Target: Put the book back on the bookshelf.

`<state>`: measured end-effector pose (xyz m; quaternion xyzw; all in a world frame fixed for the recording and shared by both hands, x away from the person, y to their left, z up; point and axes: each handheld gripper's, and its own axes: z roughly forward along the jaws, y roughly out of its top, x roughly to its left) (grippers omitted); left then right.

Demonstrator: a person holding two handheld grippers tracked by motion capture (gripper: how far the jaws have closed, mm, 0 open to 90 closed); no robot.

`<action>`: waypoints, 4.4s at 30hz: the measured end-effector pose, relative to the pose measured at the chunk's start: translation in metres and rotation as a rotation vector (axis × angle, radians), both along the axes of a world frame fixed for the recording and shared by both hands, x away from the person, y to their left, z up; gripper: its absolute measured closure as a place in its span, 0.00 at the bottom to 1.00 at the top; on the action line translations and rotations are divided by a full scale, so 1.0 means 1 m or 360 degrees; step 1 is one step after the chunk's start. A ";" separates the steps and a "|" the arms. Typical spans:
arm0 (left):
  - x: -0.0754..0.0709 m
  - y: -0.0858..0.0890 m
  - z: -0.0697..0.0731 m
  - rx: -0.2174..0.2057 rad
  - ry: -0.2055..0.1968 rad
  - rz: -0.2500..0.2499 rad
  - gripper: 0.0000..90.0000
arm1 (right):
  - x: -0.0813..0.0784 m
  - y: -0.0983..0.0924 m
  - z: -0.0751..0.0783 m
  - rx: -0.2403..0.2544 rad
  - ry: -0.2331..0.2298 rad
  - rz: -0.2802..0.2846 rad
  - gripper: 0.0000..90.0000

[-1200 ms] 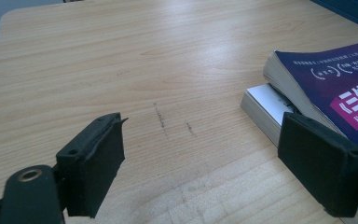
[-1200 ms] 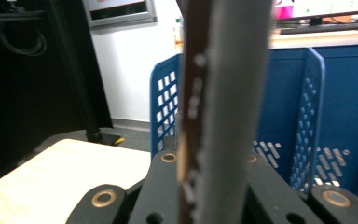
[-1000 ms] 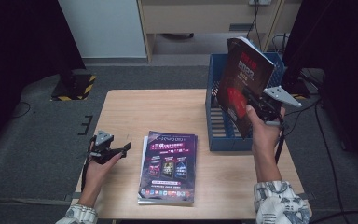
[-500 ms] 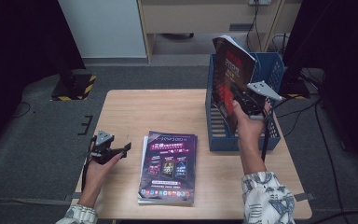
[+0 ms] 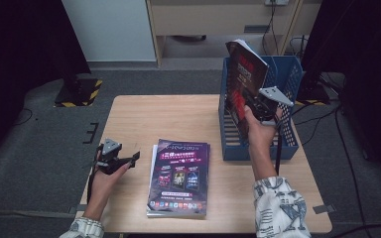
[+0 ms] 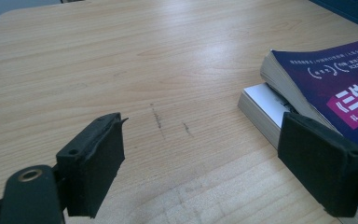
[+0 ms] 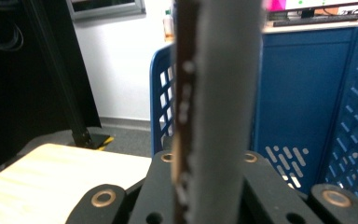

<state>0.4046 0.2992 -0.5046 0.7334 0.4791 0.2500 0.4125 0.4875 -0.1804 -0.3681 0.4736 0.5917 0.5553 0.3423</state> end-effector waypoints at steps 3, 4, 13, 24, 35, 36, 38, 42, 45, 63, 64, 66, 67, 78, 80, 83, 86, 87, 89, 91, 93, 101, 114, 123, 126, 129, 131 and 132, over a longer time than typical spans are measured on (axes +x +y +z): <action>0.000 0.000 0.000 -0.0001 -0.0002 0.0000 0.16 | 0.003 0.002 -0.003 -0.0002 0.0012 0.0011 0.96; 0.000 0.000 0.000 0.0000 -0.0001 0.0000 0.16 | 0.004 0.002 -0.004 0.0005 0.0007 0.0010 0.96; 0.000 -0.001 0.000 0.0004 0.0003 -0.0002 0.16 | 0.001 0.009 -0.018 -0.0014 -0.0026 0.0032 0.96; 0.000 -0.001 0.000 0.0010 0.0000 -0.0004 0.16 | -0.003 0.010 -0.036 -0.0036 0.0015 0.0022 0.96; 0.000 -0.001 0.000 0.0014 0.0004 -0.0005 0.16 | -0.004 0.012 -0.046 -0.0107 0.0195 0.0067 0.95; 0.000 -0.001 0.000 0.0012 0.0003 -0.0004 0.16 | -0.004 0.012 -0.046 -0.0108 0.0202 0.0073 0.95; 0.000 0.000 0.000 0.0011 -0.0001 -0.0002 0.16 | -0.004 0.013 -0.044 -0.0132 0.0233 0.0083 0.95; 0.000 -0.001 0.001 0.0011 -0.0004 -0.0003 0.16 | -0.005 0.013 -0.041 -0.0140 0.0264 0.0129 0.94; 0.000 -0.001 0.001 0.0011 -0.0003 -0.0003 0.16 | -0.005 0.012 -0.040 -0.0147 0.0271 0.0147 0.94; 0.000 -0.001 0.001 0.0015 -0.0004 -0.0005 0.17 | -0.006 0.007 -0.026 -0.0165 0.0187 0.0152 0.87; 0.000 -0.001 0.001 0.0015 -0.0005 -0.0004 0.17 | -0.005 0.007 -0.024 -0.0166 0.0173 0.0150 0.88; 0.000 -0.001 0.001 0.0017 -0.0002 -0.0004 0.17 | -0.004 0.007 -0.022 -0.0173 0.0163 0.0151 0.92; 0.000 -0.001 0.001 0.0018 -0.0003 -0.0004 0.17 | -0.003 0.006 -0.021 -0.0185 0.0164 0.0161 0.95; 0.000 -0.001 0.001 0.0017 -0.0003 -0.0007 0.17 | 0.000 -0.004 -0.010 -0.0060 0.0005 0.0063 0.96; -0.001 -0.002 0.001 0.0018 0.0000 -0.0009 0.17 | 0.003 -0.004 -0.008 -0.0057 -0.0014 0.0059 0.96; -0.001 -0.001 0.001 0.0014 -0.0009 -0.0008 0.17 | 0.007 -0.003 -0.004 -0.0072 -0.0047 0.0026 0.96; 0.000 -0.001 0.001 0.0016 0.0000 -0.0008 0.17 | 0.010 0.000 -0.003 -0.0104 -0.0091 -0.0005 0.96; 0.000 -0.001 0.001 0.0016 0.0001 -0.0010 0.17 | 0.011 0.001 -0.005 -0.0112 -0.0097 -0.0014 0.96; -0.001 -0.002 0.001 0.0016 -0.0003 -0.0012 0.17 | 0.011 0.004 -0.008 -0.0138 -0.0094 -0.0023 0.96; -0.001 -0.002 0.001 0.0015 -0.0006 -0.0013 0.17 | 0.011 0.008 -0.012 -0.0171 -0.0095 -0.0028 0.96; -0.001 -0.002 0.001 0.0017 0.0000 -0.0013 0.17 | 0.011 0.010 -0.017 -0.0177 -0.0081 -0.0026 0.96; -0.001 -0.002 0.001 0.0016 -0.0002 -0.0014 0.17 | 0.009 0.018 -0.026 -0.0205 -0.0015 -0.0032 0.93; -0.001 -0.003 0.001 0.0016 0.0001 -0.0014 0.17 | 0.003 0.039 -0.031 -0.0284 0.0001 0.0069 0.83; -0.001 -0.003 0.001 0.0017 0.0002 -0.0013 0.17 | 0.002 0.042 -0.031 -0.0287 0.0023 0.0082 0.69; -0.001 -0.003 0.001 0.0017 0.0002 -0.0013 0.17 | 0.001 0.044 -0.031 -0.0297 0.0023 0.0092 0.61; -0.001 -0.003 0.001 0.0019 0.0002 -0.0013 0.17 | 0.000 0.044 -0.032 -0.0312 0.0018 0.0084 0.55; -0.001 -0.003 0.001 0.0020 0.0002 -0.0012 0.17 | -0.001 0.044 -0.032 -0.0309 0.0019 0.0084 0.51; -0.001 -0.003 0.001 0.0017 0.0002 -0.0011 0.17 | -0.001 0.044 -0.033 -0.0311 0.0023 0.0088 0.48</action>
